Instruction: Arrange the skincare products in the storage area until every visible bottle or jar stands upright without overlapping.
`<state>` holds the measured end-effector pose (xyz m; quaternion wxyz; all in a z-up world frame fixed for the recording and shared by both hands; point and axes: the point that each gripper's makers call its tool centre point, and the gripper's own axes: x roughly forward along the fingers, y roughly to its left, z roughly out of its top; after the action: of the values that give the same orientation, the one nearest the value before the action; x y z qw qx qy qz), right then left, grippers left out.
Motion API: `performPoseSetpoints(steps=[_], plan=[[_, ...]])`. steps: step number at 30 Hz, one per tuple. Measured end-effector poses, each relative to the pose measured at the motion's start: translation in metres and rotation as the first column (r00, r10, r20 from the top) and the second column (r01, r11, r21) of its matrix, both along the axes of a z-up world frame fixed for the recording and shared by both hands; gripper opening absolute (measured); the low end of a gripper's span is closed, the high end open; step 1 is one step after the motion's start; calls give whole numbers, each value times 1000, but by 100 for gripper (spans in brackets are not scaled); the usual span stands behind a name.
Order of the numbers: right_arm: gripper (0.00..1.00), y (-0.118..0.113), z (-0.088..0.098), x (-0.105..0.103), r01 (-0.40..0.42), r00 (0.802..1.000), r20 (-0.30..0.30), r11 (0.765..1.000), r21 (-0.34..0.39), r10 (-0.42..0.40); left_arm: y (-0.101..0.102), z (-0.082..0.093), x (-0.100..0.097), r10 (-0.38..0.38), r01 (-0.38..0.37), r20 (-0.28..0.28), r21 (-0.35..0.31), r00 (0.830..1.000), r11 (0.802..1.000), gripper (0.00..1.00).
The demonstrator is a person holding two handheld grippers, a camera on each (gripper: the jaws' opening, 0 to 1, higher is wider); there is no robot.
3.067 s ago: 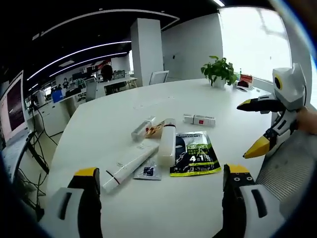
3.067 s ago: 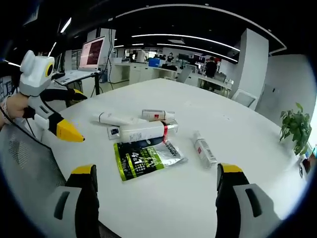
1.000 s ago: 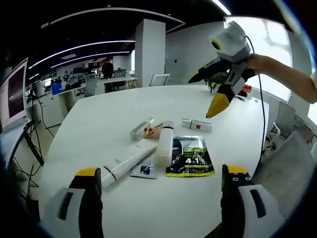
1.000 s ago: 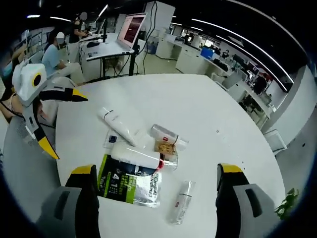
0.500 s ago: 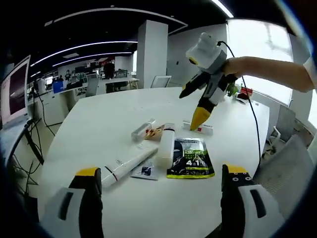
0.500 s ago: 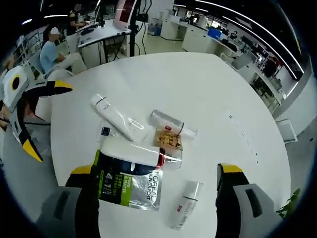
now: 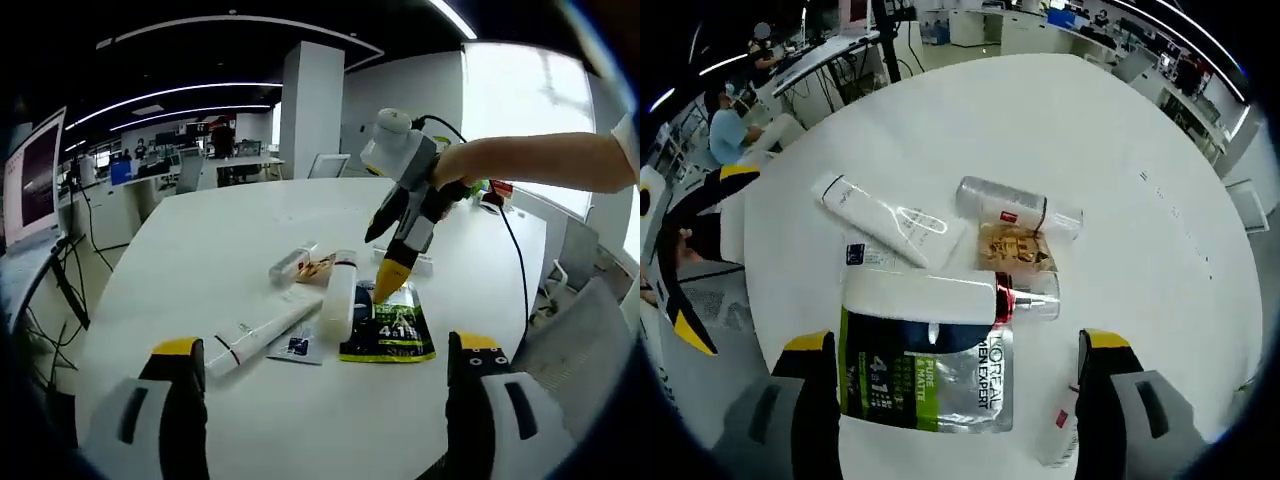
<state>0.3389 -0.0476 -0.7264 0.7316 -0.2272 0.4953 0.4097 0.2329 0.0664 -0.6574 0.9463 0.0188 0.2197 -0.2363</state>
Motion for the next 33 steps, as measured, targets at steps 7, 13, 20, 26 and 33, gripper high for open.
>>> performPoseSetpoints(steps=[7, 13, 20, 26, 33], plan=[[100, 14, -7, -4, 119, 988, -107, 989, 83, -110, 5, -1, 0, 13, -13, -3, -2, 1000, 1000, 95], [93, 21, -12, -6, 147, 979, -155, 987, 62, -136, 5, 0, 0, 19, -19, 0, -8, 1000, 1000, 95], [92, 32, -22, 10, 207, 965, -172, 977, 51, -196, 7, 0, 0, 22, -22, -2, -11, 1000, 1000, 95], [88, 40, -25, 22, 249, 956, -167, 968, 26, -241, 6, -1, -1, 13, -13, -7, -6, 1000, 1000, 95], [79, 48, -36, 32, 201, 973, -115, 979, -23, -202, 5, -3, -3, 9, -10, -14, -4, 1000, 1000, 93]])
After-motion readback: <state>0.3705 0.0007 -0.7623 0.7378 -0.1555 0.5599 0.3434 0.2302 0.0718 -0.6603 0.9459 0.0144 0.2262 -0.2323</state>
